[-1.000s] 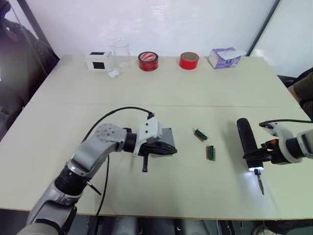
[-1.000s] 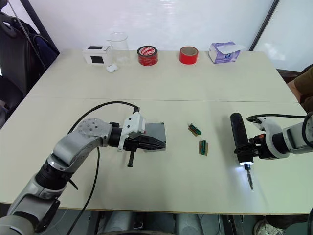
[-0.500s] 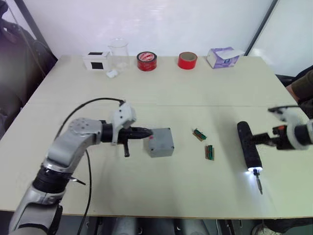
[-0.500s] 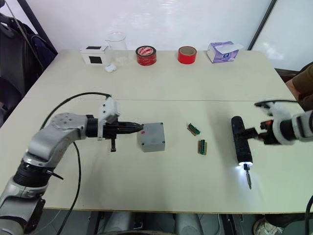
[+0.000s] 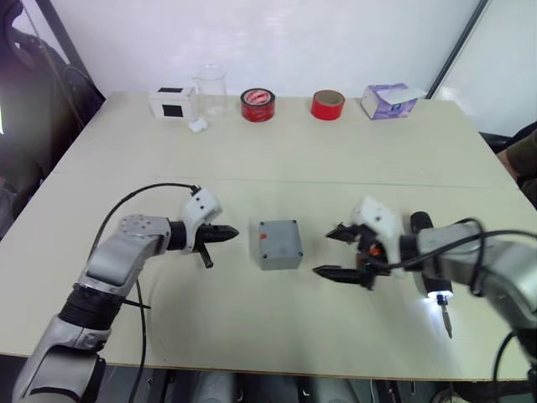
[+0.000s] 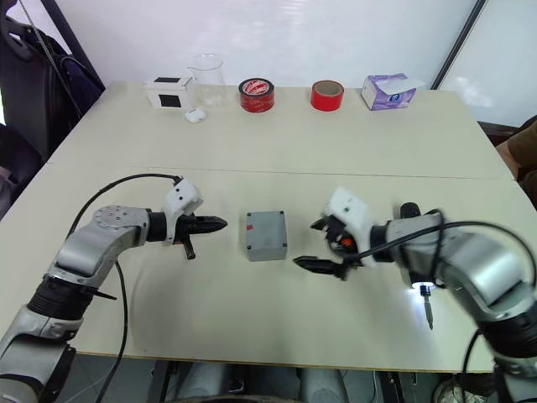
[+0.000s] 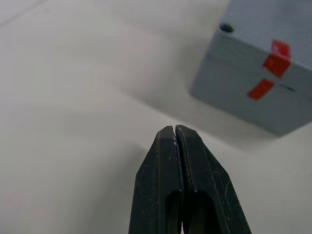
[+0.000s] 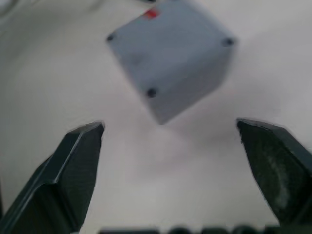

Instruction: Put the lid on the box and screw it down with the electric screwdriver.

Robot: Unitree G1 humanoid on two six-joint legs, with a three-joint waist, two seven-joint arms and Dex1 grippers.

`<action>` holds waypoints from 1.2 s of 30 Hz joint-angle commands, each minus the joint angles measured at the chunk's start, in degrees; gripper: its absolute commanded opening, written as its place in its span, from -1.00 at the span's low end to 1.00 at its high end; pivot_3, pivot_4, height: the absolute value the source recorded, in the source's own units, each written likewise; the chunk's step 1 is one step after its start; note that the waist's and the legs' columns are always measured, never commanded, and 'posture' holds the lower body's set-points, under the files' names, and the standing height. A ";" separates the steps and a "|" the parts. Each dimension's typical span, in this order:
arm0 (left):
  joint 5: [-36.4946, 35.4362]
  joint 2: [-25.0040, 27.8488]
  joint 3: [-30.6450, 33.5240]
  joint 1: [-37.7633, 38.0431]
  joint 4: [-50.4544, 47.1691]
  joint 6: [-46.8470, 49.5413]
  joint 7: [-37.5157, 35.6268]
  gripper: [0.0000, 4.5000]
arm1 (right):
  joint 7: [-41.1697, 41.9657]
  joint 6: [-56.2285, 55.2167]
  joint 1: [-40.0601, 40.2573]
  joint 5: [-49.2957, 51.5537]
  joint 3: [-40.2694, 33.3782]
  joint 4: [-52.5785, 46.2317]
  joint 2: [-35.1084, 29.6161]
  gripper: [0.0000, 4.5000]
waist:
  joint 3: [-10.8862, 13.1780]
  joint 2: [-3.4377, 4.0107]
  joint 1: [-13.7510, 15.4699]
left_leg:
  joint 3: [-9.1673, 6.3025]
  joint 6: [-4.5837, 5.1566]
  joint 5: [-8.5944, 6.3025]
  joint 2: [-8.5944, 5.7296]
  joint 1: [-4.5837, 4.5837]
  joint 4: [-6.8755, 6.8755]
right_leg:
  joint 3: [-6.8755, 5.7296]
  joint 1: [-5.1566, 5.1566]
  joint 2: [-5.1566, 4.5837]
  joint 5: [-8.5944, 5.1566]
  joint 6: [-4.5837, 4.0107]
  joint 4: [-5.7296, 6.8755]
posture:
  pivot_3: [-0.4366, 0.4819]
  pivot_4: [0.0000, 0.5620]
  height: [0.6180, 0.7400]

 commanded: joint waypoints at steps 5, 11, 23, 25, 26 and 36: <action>1.44 -1.15 -3.40 -1.71 -2.95 -0.16 -1.41 -1.00 | -1.75 -2.17 -0.51 -7.78 6.41 1.55 6.05 1.00 | 0.00 0.00 0.30 | -0.03 0.00 0.00 0.01 0.02 0.12 | -0.02 0.06 0.03 -0.01 -0.02 0.05 | -0.05 -0.47 1.00; 3.94 -5.64 -5.69 -7.11 4.56 -5.33 -2.61 -1.00 | -0.91 0.70 -0.76 -6.89 7.13 0.09 9.22 1.00 | 0.00 -0.01 0.43 | -0.02 0.01 0.00 -0.02 0.01 0.25 | -0.17 0.17 0.04 -0.01 -0.02 0.07 | -0.05 -0.47 1.00; 8.53 -6.73 -5.14 -12.02 13.61 -10.08 -4.61 -1.00 | -1.84 7.37 -1.44 -7.30 3.26 -4.58 7.29 1.00 | 0.00 0.00 0.29 | -0.09 0.03 -0.01 0.00 0.02 0.27 | -0.20 0.17 0.06 0.00 0.00 0.12 | -0.05 -0.47 1.00; 9.48 -4.44 -5.23 -11.01 12.80 -9.99 -5.67 -1.00 | -1.33 6.02 -1.59 -9.29 2.68 -3.62 4.78 1.00 | 0.00 0.00 0.29 | -0.10 0.03 -0.01 0.00 0.02 0.27 | -0.20 0.17 0.06 0.00 0.00 0.12 | -0.05 -0.47 1.00; 9.60 -3.30 -5.28 -10.32 11.98 -9.70 -6.39 -1.00 | -1.30 4.96 -1.77 -10.64 2.83 -2.57 3.64 1.00 | 0.00 0.00 0.27 | -0.11 0.03 -0.02 0.00 0.02 0.27 | -0.20 0.17 0.05 0.00 0.00 0.12 | -0.05 -0.47 1.00; 4.00 1.63 -5.52 0.20 -4.60 -1.45 -11.33 -1.00 | 5.36 -13.71 -6.20 -21.87 8.62 15.30 5.45 1.00 | 0.01 0.01 0.43 | -0.08 0.04 -0.02 0.02 0.02 0.27 | -0.18 0.17 0.04 -0.01 -0.02 0.12 | -0.05 -0.47 1.00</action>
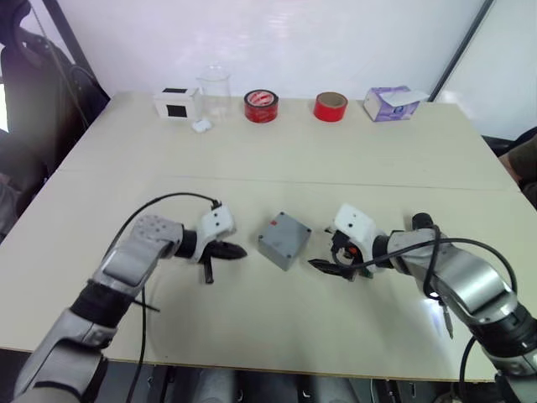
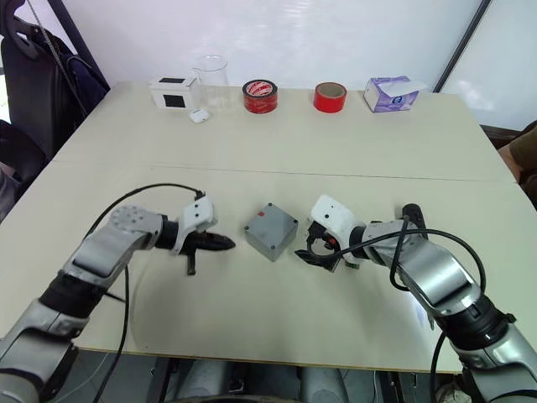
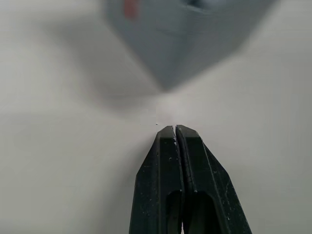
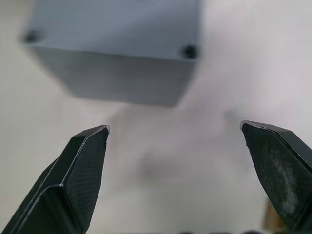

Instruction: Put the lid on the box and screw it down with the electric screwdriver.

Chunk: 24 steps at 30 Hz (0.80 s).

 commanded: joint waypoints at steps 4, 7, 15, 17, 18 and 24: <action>1.26 -4.19 -1.11 -2.18 -2.19 1.01 4.57 -1.00 | 8.59 -10.81 -4.66 -5.29 4.82 7.12 1.99 1.00 | 0.00 0.00 0.12 | 0.02 0.00 0.00 -0.03 0.00 0.07 | -0.01 0.06 0.00 0.00 -0.01 0.00 | -0.05 -0.47 1.00; 2.49 -6.51 -1.39 -3.98 0.20 0.12 7.09 -1.00 | 12.45 -10.92 -4.57 -4.65 5.60 5.96 2.33 1.00 | 0.00 0.00 0.07 | 0.02 0.00 0.00 -0.04 0.00 0.06 | -0.01 0.06 0.01 0.02 0.04 0.01 | -0.05 -0.47 1.00; 2.74 -6.90 -0.72 -5.35 1.24 -0.54 7.52 -1.00 | 14.23 -5.54 -0.14 -1.58 3.36 -1.94 3.07 1.00 | 0.00 0.01 0.02 | 0.00 0.00 0.00 -0.01 0.01 0.06 | -0.05 0.05 0.04 0.03 0.06 0.04 | -0.05 -0.47 1.00; 2.58 -6.87 -0.64 -5.53 1.47 -0.74 7.13 -1.00 | 13.47 -4.30 0.92 -1.37 2.94 -3.33 3.66 1.00 | 0.00 0.01 0.02 | 0.00 0.00 0.00 -0.01 0.01 0.06 | -0.04 0.05 0.03 0.02 0.03 0.04 | -0.05 -0.47 1.00; 2.56 -6.86 -0.64 -5.62 1.65 -0.87 7.01 -1.00 | 13.18 -3.73 1.34 -1.30 2.82 -3.94 3.89 1.00 | 0.00 0.01 0.02 | -0.01 0.00 0.00 -0.01 0.01 0.06 | -0.04 0.05 0.03 0.02 0.03 0.04 | -0.05 -0.47 1.00; 2.81 -6.87 -0.97 -6.25 3.47 -2.38 6.44 -1.00 | 11.69 -0.41 2.41 -0.29 1.90 -7.01 5.47 1.00 | 0.00 0.01 0.05 | -0.01 -0.01 0.00 -0.01 0.01 0.07 | -0.04 0.05 0.03 0.01 0.02 0.04 | -0.05 -0.47 1.00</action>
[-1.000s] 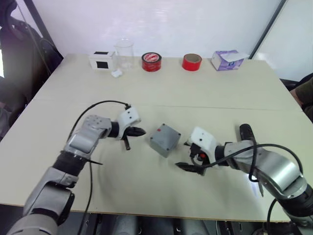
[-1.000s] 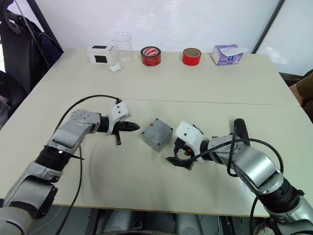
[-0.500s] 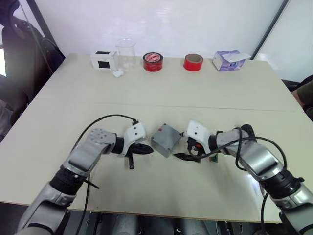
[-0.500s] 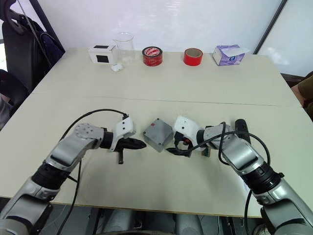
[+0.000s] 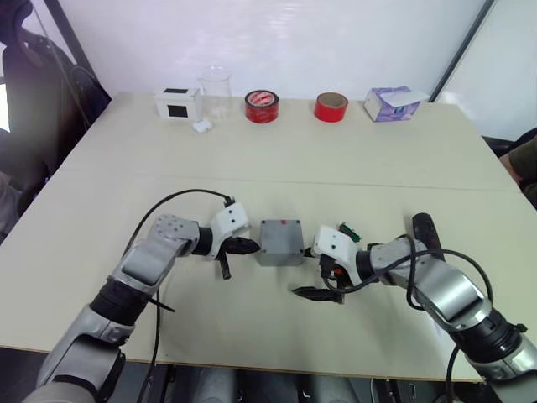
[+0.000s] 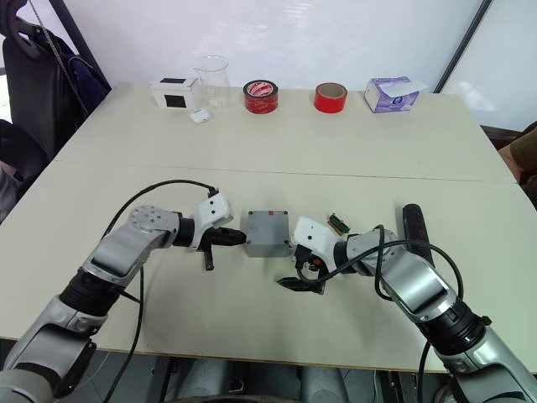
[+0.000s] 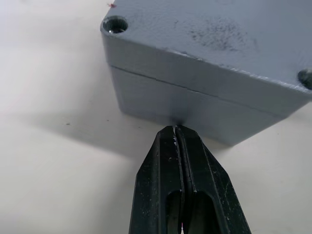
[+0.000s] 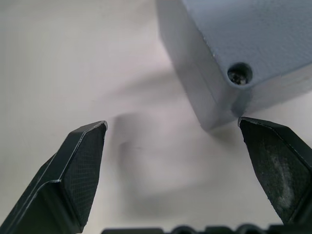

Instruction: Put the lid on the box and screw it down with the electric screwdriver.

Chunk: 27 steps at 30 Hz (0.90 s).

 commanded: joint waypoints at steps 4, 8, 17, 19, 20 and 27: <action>-0.67 -0.85 0.58 -1.38 -0.69 -2.29 -0.90 -1.00 | -0.74 1.16 -0.09 2.04 -1.73 -4.73 2.07 1.00 | 0.00 0.00 -0.01 | 0.00 0.00 0.00 0.00 0.00 0.00 | 0.00 0.00 0.00 0.00 0.00 0.00 | -0.05 -0.47 1.00; -1.38 -0.53 0.72 -0.90 -1.91 -1.62 -1.38 -1.00 | -0.38 0.46 -0.41 0.86 -1.36 -3.81 1.18 1.00 | 0.00 0.00 0.00 | 0.01 0.00 0.00 0.00 0.00 0.00 | 0.00 0.00 0.00 0.00 0.00 0.00 | -0.05 -0.47 1.00; -1.87 -0.78 0.02 -0.13 -4.07 -0.78 -2.36 -1.00 | 0.23 0.72 -1.30 1.48 -1.54 -3.64 1.34 1.00 | 0.00 0.00 0.02 | 0.01 0.00 0.00 0.00 0.00 0.00 | 0.00 0.00 0.00 0.00 0.00 0.00 | -0.05 -0.47 1.00; -1.95 -0.87 -0.18 0.12 -4.63 -0.60 -2.49 -1.00 | 0.42 0.87 -1.37 1.62 -1.49 -3.84 1.26 1.00 | 0.00 0.00 0.00 | 0.01 0.00 0.00 -0.01 0.00 0.00 | 0.00 0.00 0.00 0.00 0.00 0.00 | -0.05 -0.47 1.00; -2.02 -0.89 -0.23 0.25 -4.90 -0.46 -2.55 -1.00 | 0.48 0.95 -1.39 1.66 -1.48 -3.94 1.22 1.00 | 0.00 0.00 0.00 | 0.01 0.00 0.00 0.00 0.00 0.00 | 0.00 0.00 0.00 0.00 0.00 0.00 | -0.05 -0.47 1.00; -1.41 -0.05 0.39 0.49 -5.33 -0.39 -2.14 -1.00 | 0.93 2.45 -1.20 1.93 -2.13 -5.41 -0.47 1.00 | 0.00 0.00 0.08 | 0.01 0.00 0.00 0.00 0.00 0.00 | 0.00 0.00 0.00 0.00 0.00 0.00 | -0.05 -0.47 1.00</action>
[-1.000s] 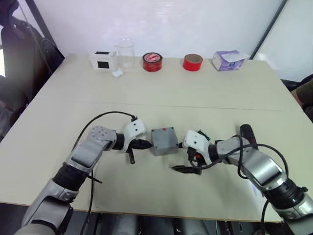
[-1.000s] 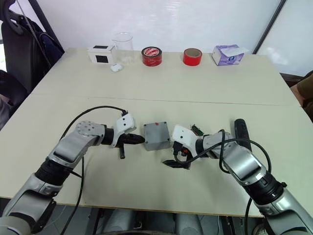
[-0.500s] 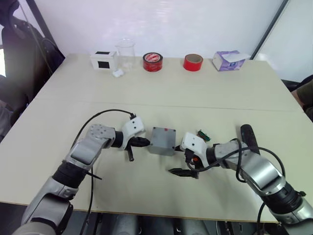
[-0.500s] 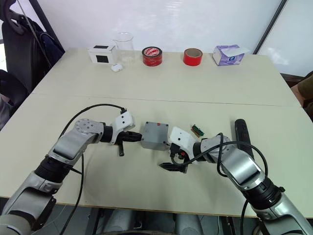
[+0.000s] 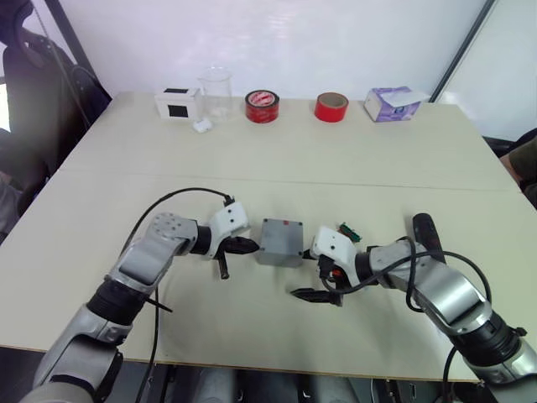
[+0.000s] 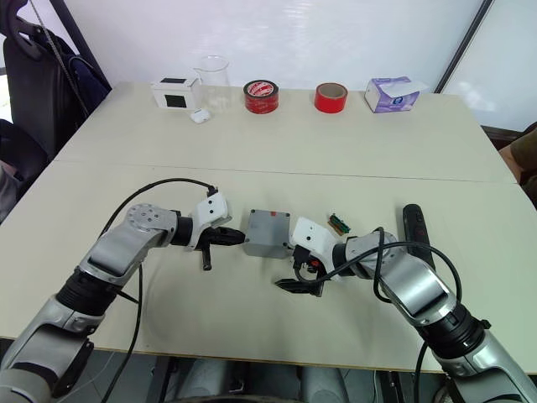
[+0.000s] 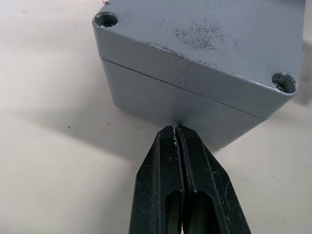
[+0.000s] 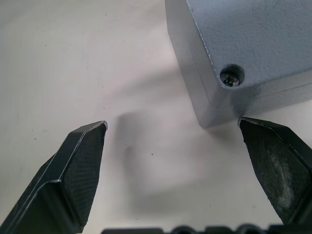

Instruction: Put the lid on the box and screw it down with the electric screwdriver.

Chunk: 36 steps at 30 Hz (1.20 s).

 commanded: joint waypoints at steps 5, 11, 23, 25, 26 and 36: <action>-2.73 3.07 3.55 2.06 -9.20 0.70 -0.70 -1.00 | -0.21 3.20 1.81 4.46 -10.58 -8.74 -4.13 1.00 | 0.00 0.00 0.00 | -0.05 0.00 0.00 0.00 0.00 0.00 | 0.01 0.00 -0.02 0.00 0.00 0.00 | -0.05 -0.47 1.00; -17.19 8.00 16.45 0.56 -14.18 10.90 -4.68 -1.00 | -5.04 11.10 6.57 11.27 -31.99 -9.78 -3.55 1.00 | 0.02 -0.04 -0.03 | -0.10 0.00 0.00 0.10 0.03 -0.01 | 0.00 0.00 -0.03 -0.01 -0.03 0.00 | -0.05 -0.47 1.00; -21.09 7.44 12.11 -2.96 -17.91 11.98 -5.19 -1.00 | -11.39 -1.63 12.85 4.97 -30.17 1.98 -0.43 0.55 | 0.01 -0.03 -0.18 | 0.01 -0.02 0.01 0.00 0.07 -0.01 | 0.04 0.07 0.02 -0.01 -0.03 -0.02 | -0.05 -0.47 1.00; -21.05 7.21 11.72 -3.31 -18.16 12.04 -4.90 -1.00 | -11.91 -3.55 11.95 4.22 -29.03 4.37 0.41 0.27 | 0.01 -0.03 -0.19 | 0.01 -0.02 0.01 0.00 0.07 -0.01 | 0.05 0.07 0.03 -0.02 -0.03 -0.02 | -0.05 -0.47 1.00; -20.97 7.26 11.47 -3.45 -18.27 11.98 -4.82 -1.00 | -12.13 -4.42 11.34 3.82 -28.36 5.71 0.84 0.09 | 0.01 -0.03 -0.25 | 0.01 -0.02 0.01 0.00 0.07 -0.01 | 0.04 0.07 0.03 -0.02 -0.03 -0.02 | -0.05 -0.47 1.00; -22.09 7.82 11.31 -3.52 -18.19 12.03 -4.91 -1.00 | -12.91 -9.01 8.57 2.32 -25.98 12.66 3.30 -0.15 | 0.01 -0.02 -0.12 | 0.01 -0.02 0.01 0.00 0.07 -0.01 | 0.05 0.07 0.03 -0.01 -0.02 -0.02 | -0.05 -0.47 1.00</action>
